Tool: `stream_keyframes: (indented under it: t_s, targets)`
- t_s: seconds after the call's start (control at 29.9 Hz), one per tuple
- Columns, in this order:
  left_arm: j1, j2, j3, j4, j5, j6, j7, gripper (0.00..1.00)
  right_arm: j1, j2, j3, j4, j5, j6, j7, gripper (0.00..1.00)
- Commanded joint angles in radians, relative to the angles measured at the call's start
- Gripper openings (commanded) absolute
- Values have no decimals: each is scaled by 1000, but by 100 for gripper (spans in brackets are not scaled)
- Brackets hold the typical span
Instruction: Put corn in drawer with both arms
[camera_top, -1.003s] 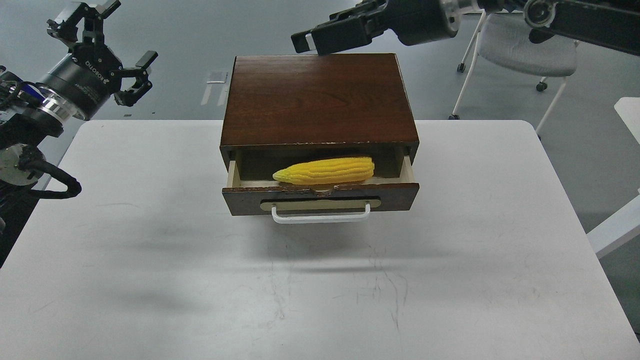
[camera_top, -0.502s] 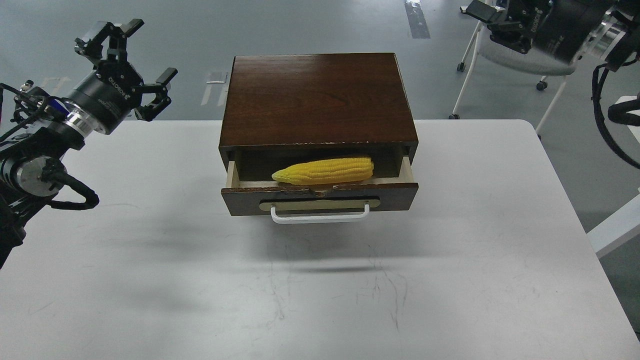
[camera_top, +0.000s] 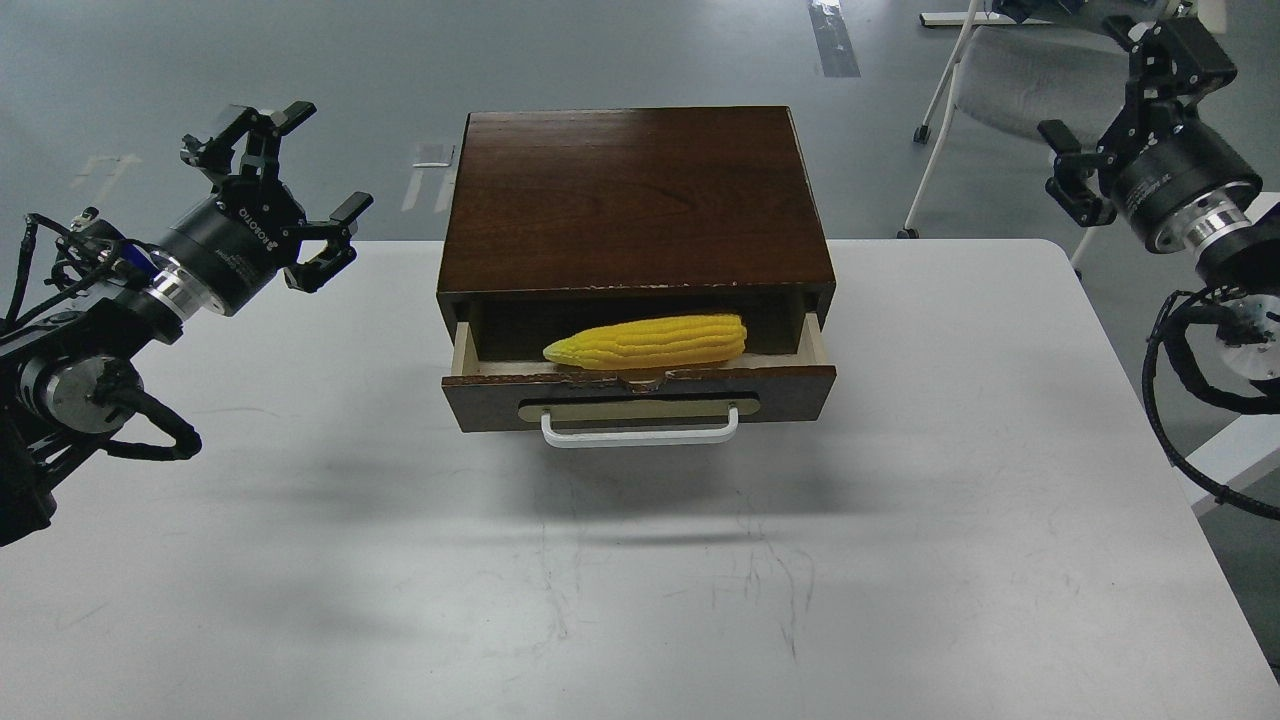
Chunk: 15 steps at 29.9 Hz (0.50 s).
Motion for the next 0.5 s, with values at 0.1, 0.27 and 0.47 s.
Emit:
stream_keyframes:
  t_s: [0.1,0.27,0.47]
  targets:
    - [0,-4,-4,1,0,0,0,98,-56,87,8,-30,-5,-59,0,100]
    - [0,-4,-4,1,0,0,0,98,-66,146,7,-33,-9,-78,0,100]
    - [0,-4,-4,1,0,0,0,98,-66,172,11,-33,-13,-99,0,100]
